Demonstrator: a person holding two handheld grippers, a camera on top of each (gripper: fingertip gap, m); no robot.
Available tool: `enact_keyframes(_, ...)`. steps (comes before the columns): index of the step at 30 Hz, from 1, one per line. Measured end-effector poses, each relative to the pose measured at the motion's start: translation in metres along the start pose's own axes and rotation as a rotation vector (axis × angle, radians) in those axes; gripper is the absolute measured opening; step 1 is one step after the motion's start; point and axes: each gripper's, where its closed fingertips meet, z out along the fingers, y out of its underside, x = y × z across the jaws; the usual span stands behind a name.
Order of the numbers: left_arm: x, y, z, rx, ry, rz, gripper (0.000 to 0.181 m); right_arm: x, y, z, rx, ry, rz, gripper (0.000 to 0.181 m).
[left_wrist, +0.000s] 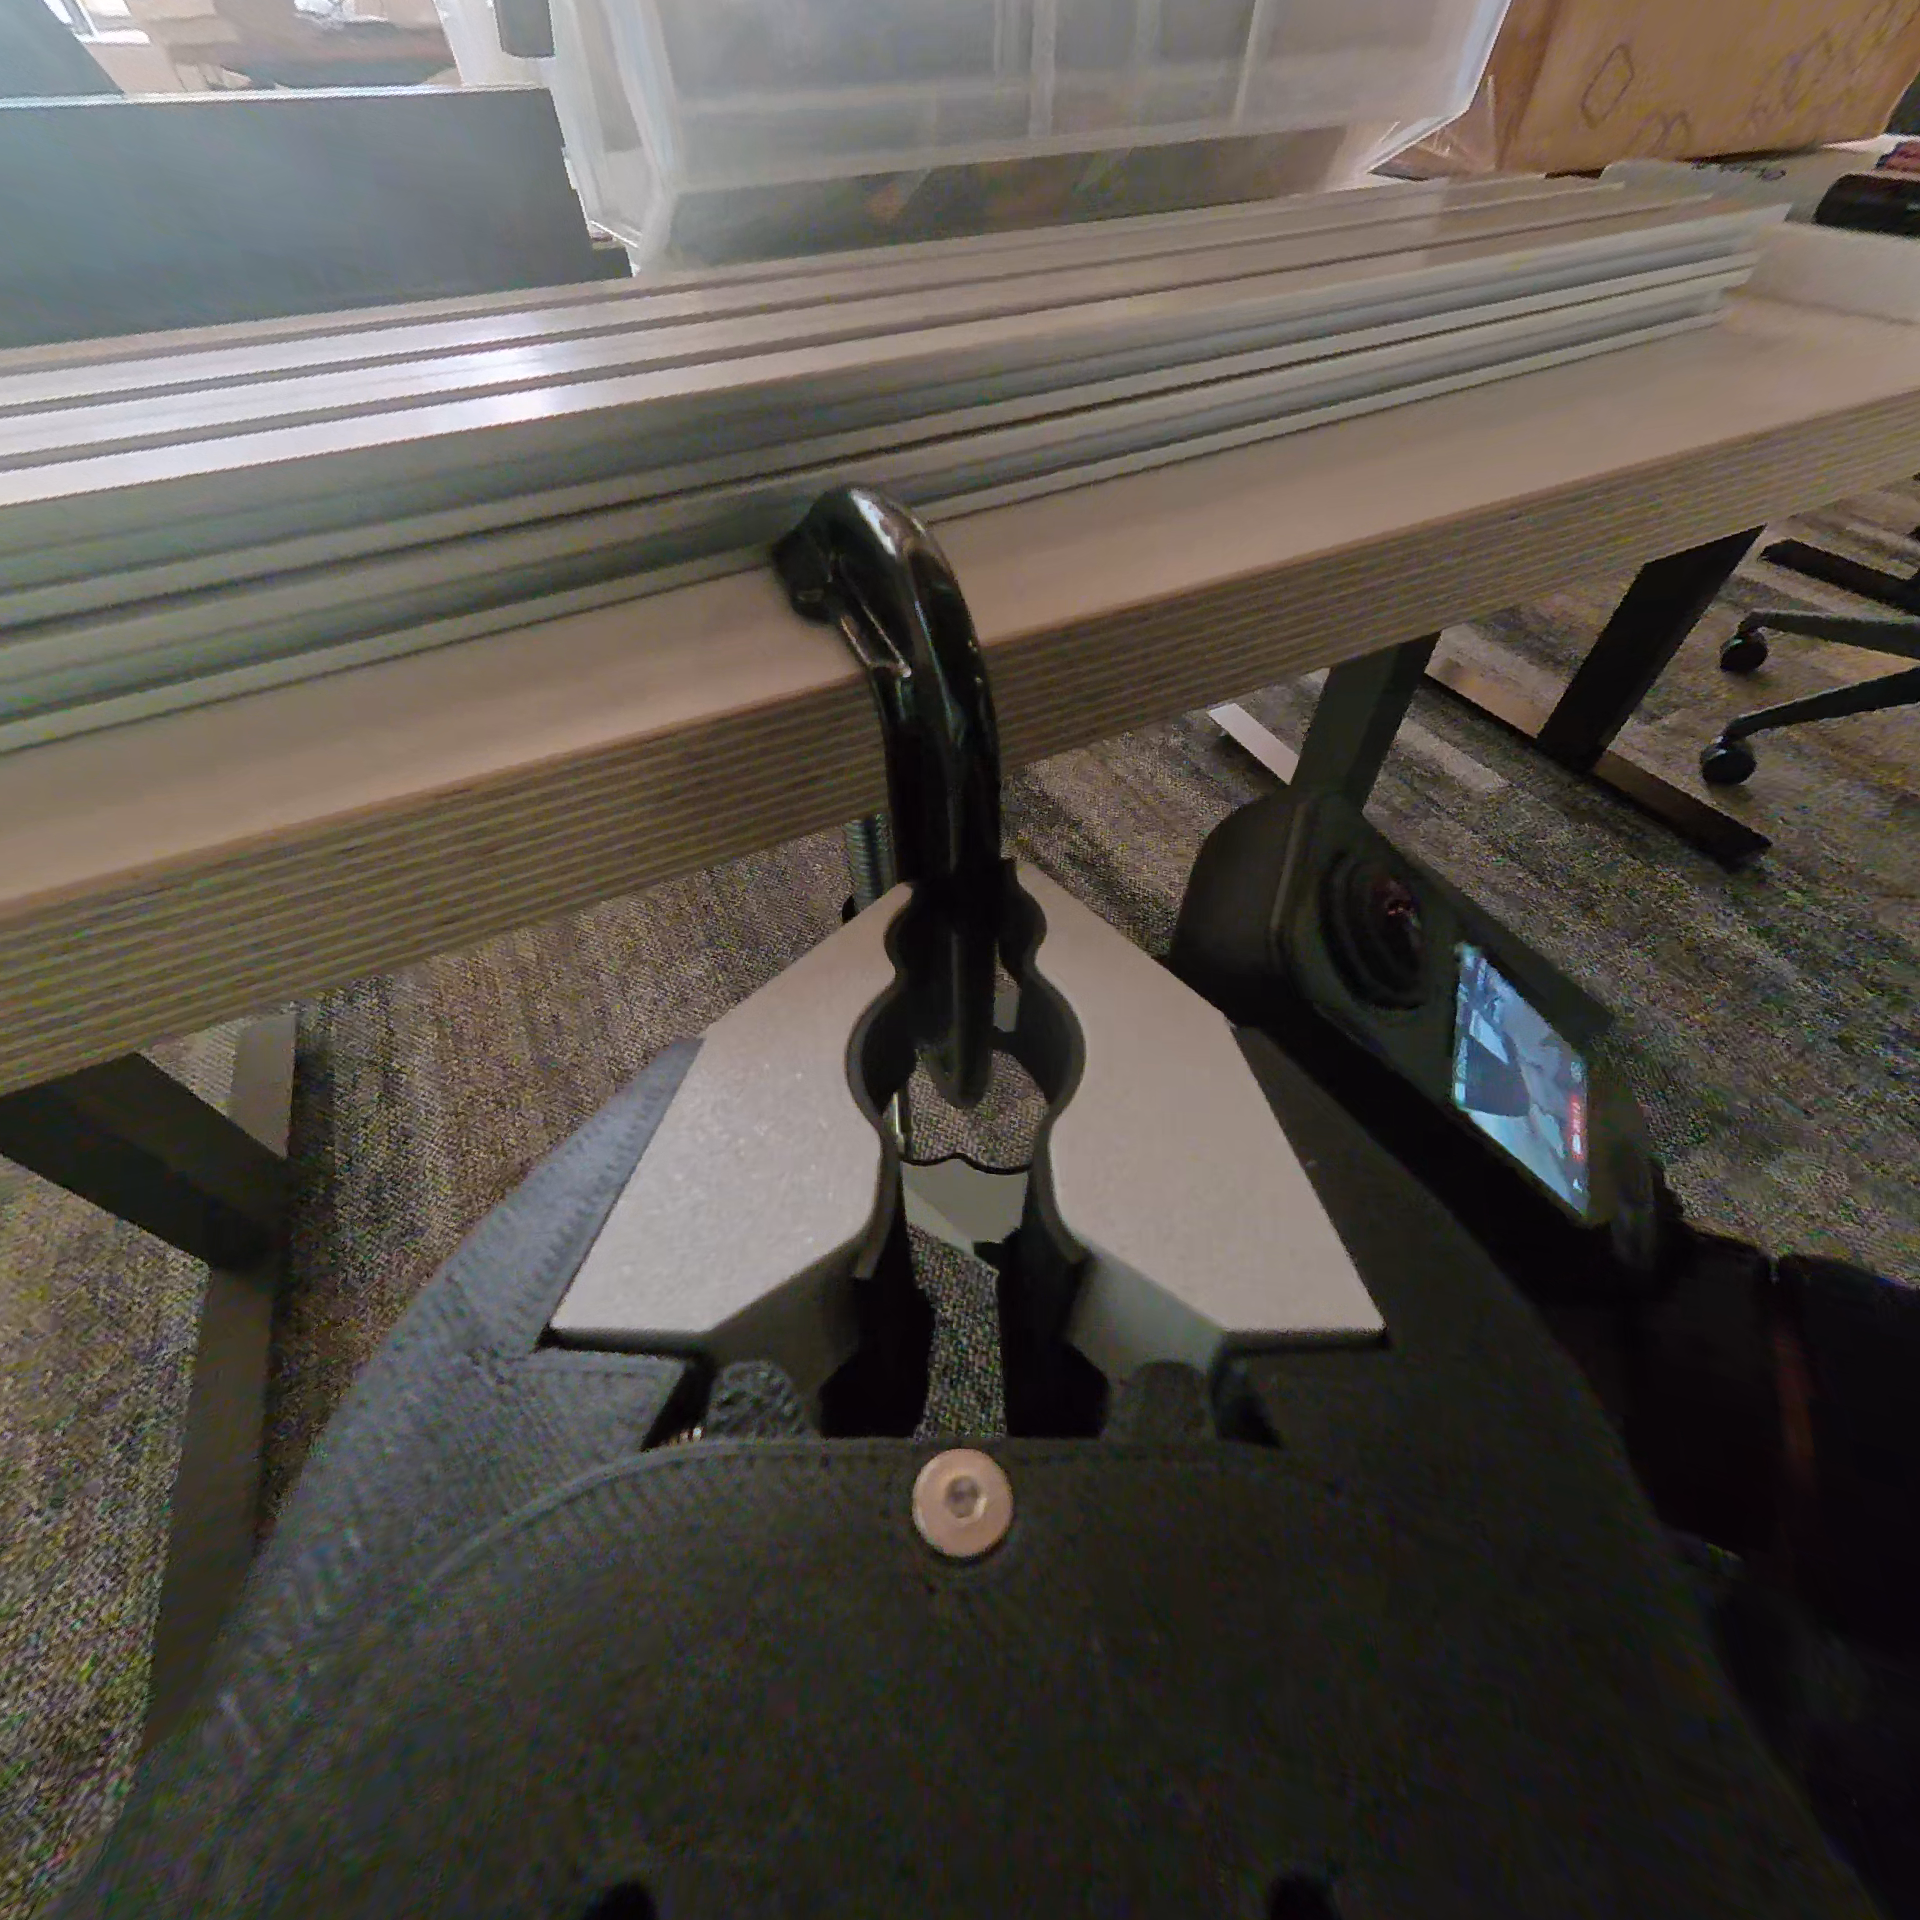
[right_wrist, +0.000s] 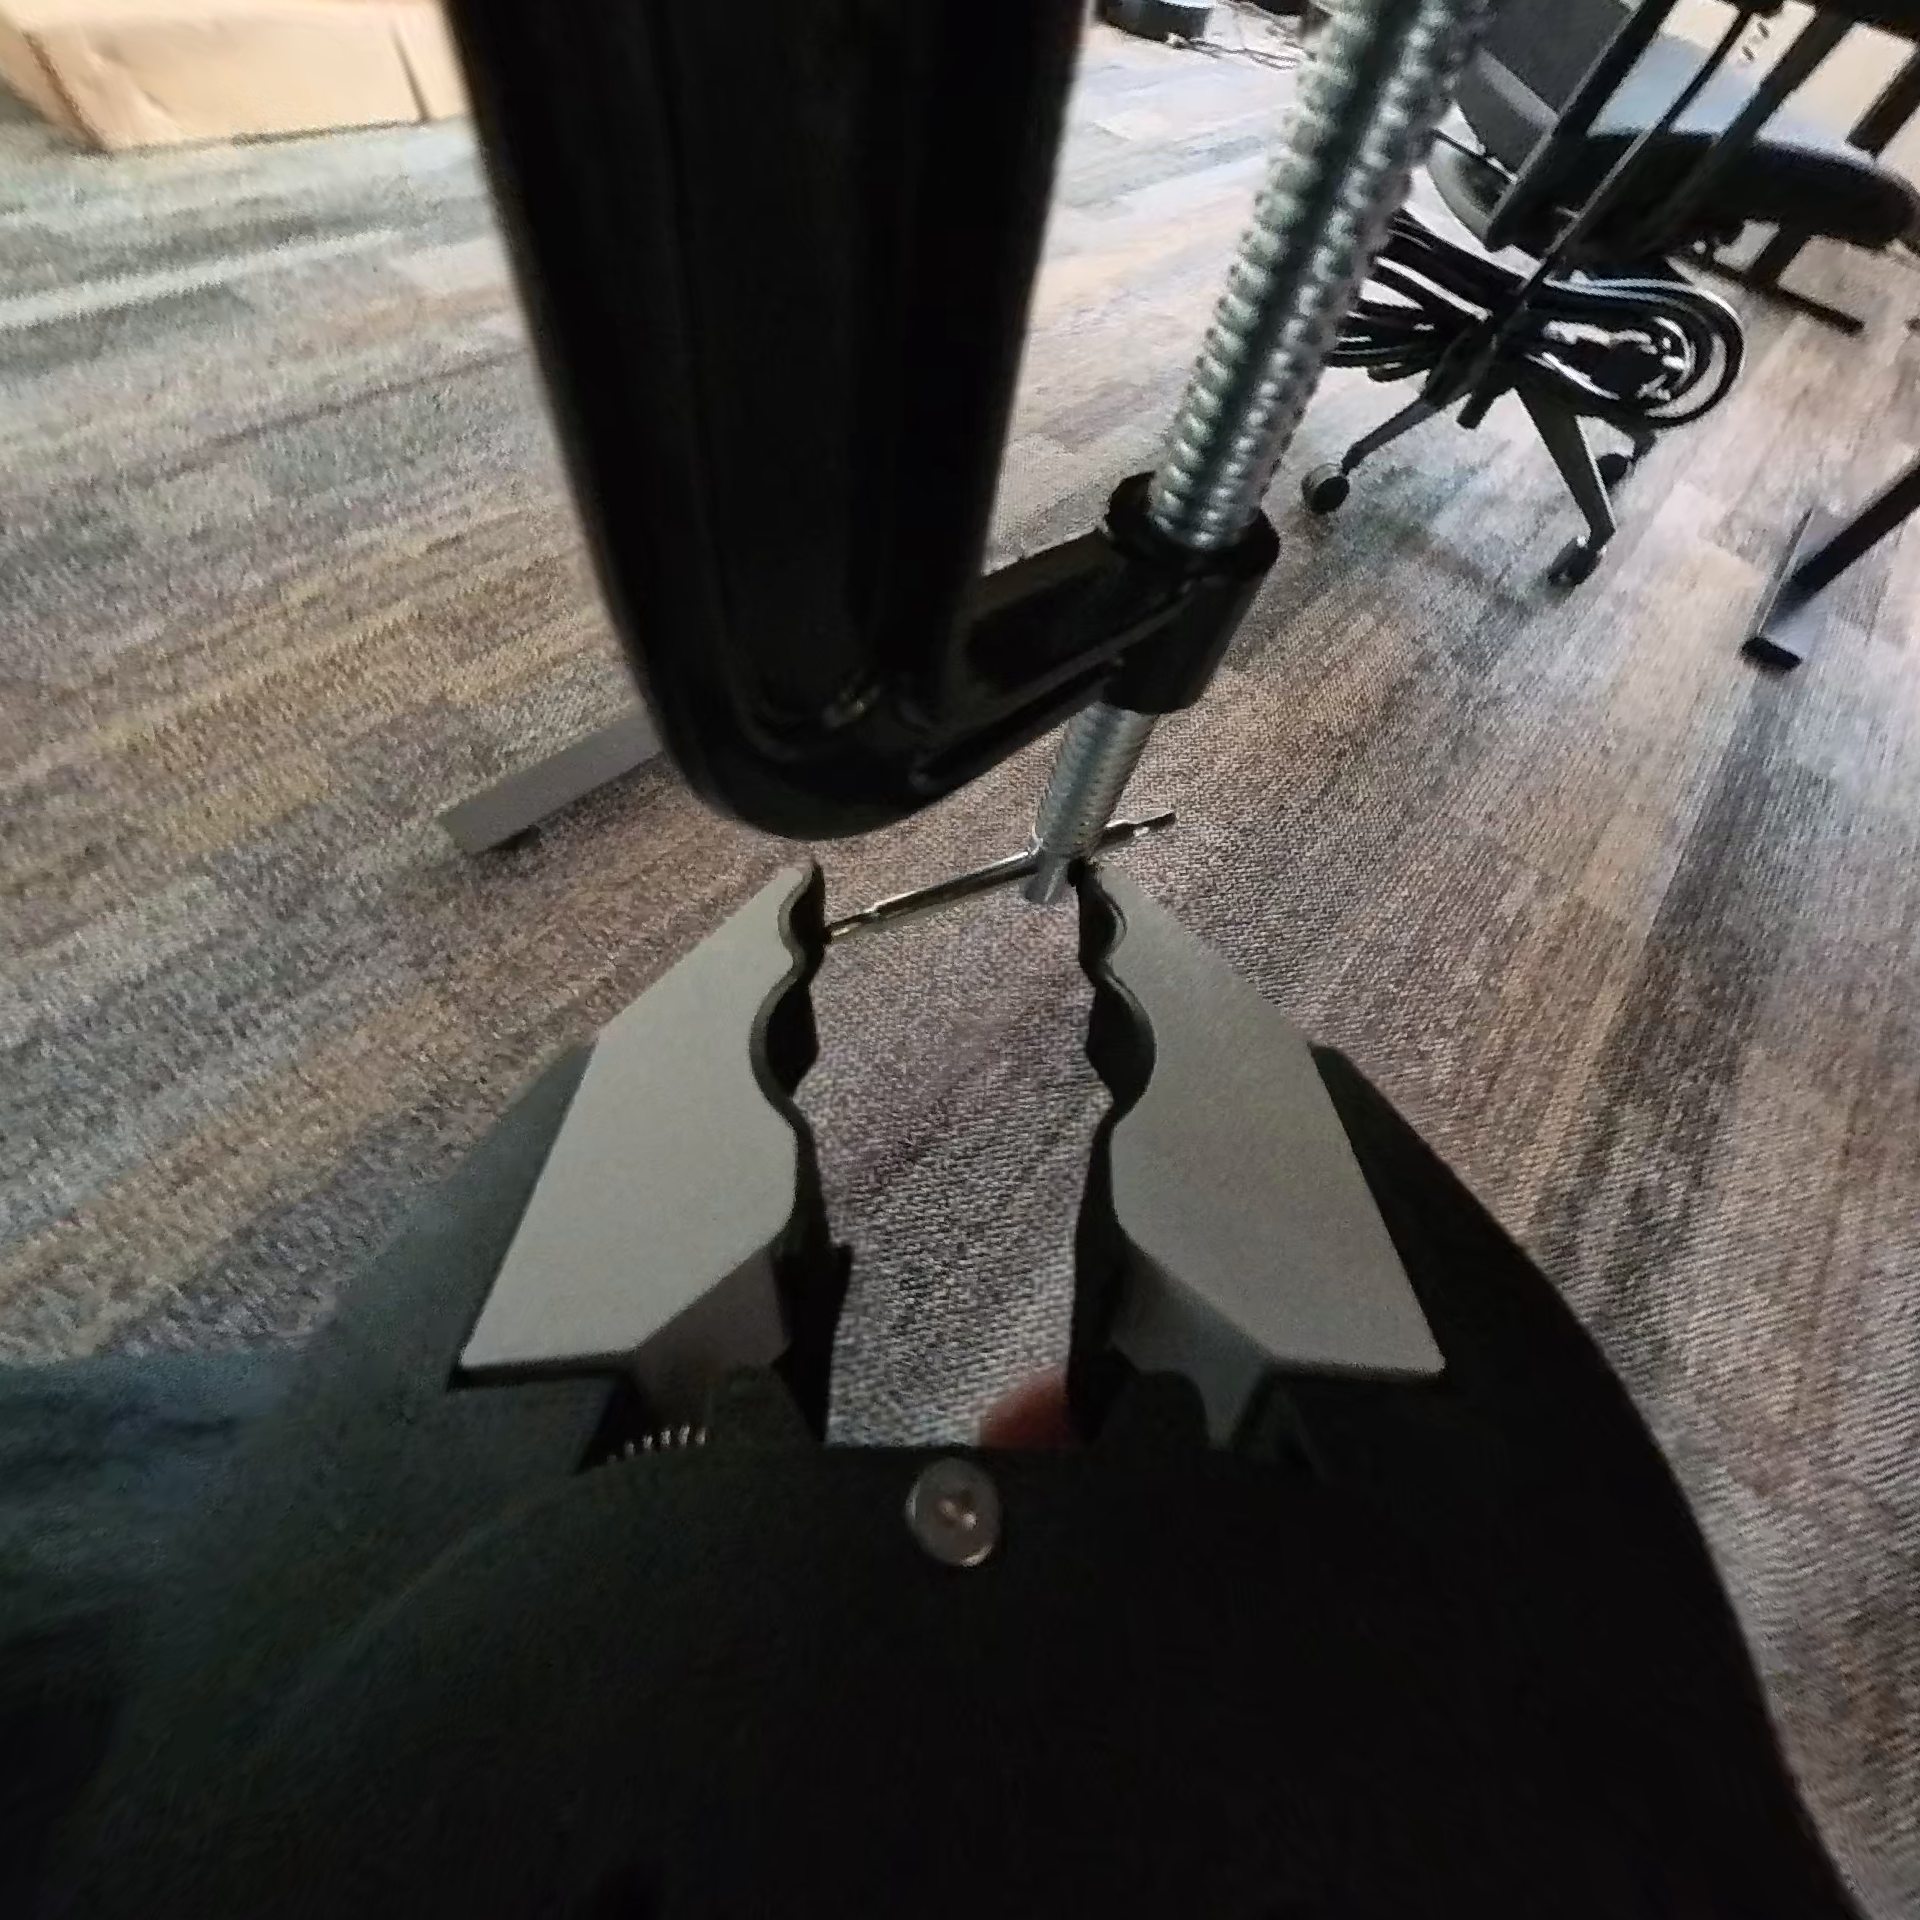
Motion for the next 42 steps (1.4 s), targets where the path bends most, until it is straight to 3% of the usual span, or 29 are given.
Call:
enact_keyframes(8,0.000,0.000,0.000,0.001,-0.019,0.023,0.021,0.001,0.002,-0.005,0.001,-0.034,-0.046,0.048)
enact_keyframes(13,0.001,0.000,-0.001,0.012,0.024,-0.011,0.023,0.000,0.017,-0.009,0.029,-0.146,0.092,0.053)
enact_keyframes(17,0.006,-0.001,-0.013,0.046,0.092,-0.048,0.026,0.018,0.016,-0.016,0.087,-0.222,0.279,0.061)
enact_keyframes(23,0.000,0.035,-0.022,-0.052,0.103,-0.121,0.036,0.036,0.011,-0.017,0.136,-0.388,0.637,0.058)
enact_keyframes(26,-0.012,0.071,-0.007,-0.206,0.039,-0.136,0.038,0.044,0.011,-0.008,0.140,-0.444,0.821,0.051)
enact_keyframes(29,-0.013,0.085,0.010,-0.253,0.018,-0.144,0.038,0.049,0.008,0.000,0.145,-0.500,0.960,0.040)
enact_keyframes(32,-0.013,0.094,0.021,-0.273,-0.009,-0.154,0.040,0.047,0.007,0.002,0.111,-0.527,0.998,0.036)
enact_keyframes(38,-0.016,0.106,0.036,-0.300,-0.074,-0.134,0.047,0.046,0.007,0.003,0.071,-0.446,0.869,0.036)
enact_keyframes(42,-0.016,0.115,0.038,-0.333,-0.084,-0.165,0.041,0.052,0.004,0.008,0.102,-0.466,0.983,0.030)
